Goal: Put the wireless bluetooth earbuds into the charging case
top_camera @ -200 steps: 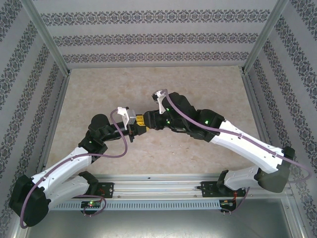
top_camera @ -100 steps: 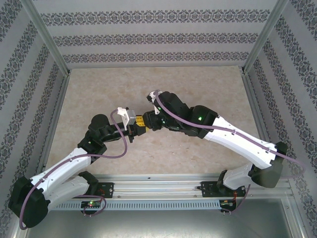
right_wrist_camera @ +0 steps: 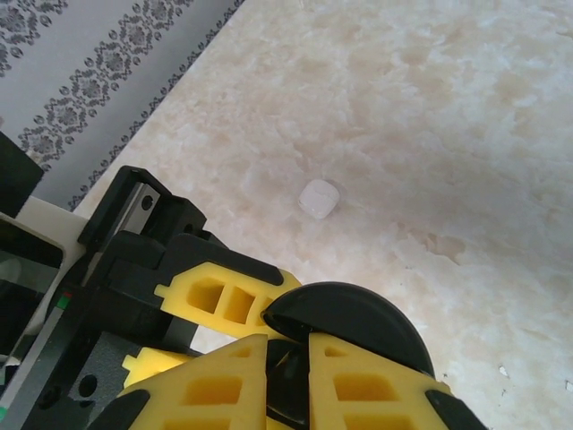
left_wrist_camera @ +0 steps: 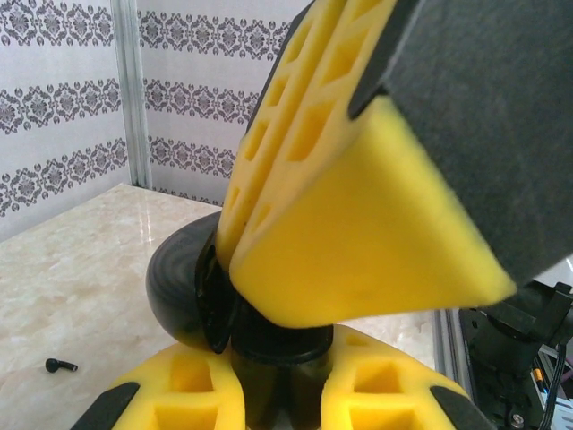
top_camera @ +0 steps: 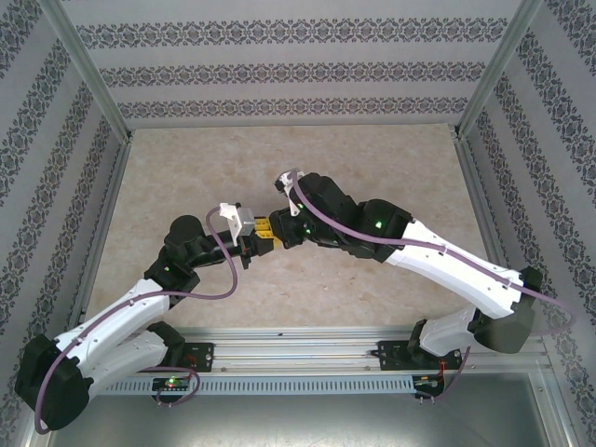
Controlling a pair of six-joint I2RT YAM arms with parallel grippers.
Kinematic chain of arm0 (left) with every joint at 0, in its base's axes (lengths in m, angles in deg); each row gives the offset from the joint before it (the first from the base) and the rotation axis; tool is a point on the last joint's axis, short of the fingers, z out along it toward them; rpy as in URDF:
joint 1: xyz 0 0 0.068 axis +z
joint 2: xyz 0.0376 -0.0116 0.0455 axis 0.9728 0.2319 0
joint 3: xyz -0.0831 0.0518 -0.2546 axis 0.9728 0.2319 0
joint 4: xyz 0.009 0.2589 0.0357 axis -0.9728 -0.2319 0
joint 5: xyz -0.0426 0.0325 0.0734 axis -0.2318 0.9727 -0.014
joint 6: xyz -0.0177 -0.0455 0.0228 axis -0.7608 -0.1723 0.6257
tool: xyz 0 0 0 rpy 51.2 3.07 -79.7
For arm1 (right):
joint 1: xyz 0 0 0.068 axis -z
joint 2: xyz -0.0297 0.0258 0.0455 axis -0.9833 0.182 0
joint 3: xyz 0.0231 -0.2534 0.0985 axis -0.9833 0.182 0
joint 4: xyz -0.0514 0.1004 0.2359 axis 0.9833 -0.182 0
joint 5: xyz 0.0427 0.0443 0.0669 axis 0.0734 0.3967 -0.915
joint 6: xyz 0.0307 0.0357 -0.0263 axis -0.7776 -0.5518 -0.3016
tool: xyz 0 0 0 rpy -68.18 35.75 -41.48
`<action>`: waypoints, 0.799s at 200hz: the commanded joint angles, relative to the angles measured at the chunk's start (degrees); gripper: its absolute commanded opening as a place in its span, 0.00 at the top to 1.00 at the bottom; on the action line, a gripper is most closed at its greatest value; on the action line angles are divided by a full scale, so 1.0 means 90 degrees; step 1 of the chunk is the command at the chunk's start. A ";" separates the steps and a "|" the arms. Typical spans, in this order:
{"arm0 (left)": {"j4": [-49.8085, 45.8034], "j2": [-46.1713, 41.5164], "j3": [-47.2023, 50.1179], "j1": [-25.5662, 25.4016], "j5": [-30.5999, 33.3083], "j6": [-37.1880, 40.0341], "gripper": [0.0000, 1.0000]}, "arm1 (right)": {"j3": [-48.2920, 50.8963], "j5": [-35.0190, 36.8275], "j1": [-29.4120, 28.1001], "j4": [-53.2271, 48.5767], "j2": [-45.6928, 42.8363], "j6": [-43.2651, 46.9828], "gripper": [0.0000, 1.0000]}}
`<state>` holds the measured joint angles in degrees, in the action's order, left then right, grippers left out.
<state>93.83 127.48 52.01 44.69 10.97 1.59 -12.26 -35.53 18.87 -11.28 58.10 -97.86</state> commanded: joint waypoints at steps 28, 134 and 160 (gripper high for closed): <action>0.0295 -0.0083 0.0022 -0.0064 -0.0032 0.0092 1.00 | 0.0071 0.0242 -0.0068 0.0205 -0.0459 0.0041 0.87; 0.0344 -0.0044 -0.0001 -0.0059 -0.0054 0.0025 1.00 | 0.0266 0.0392 -0.0060 0.0249 -0.0463 -0.0013 0.87; 0.0364 -0.0044 -0.0001 -0.0059 -0.0064 0.0007 1.00 | 0.0294 0.0408 -0.0058 0.0271 -0.0435 0.0000 0.87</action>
<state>93.87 127.45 52.01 44.67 11.02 1.57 -10.25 -33.45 18.87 -9.68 53.88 -97.94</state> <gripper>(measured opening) 0.153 0.130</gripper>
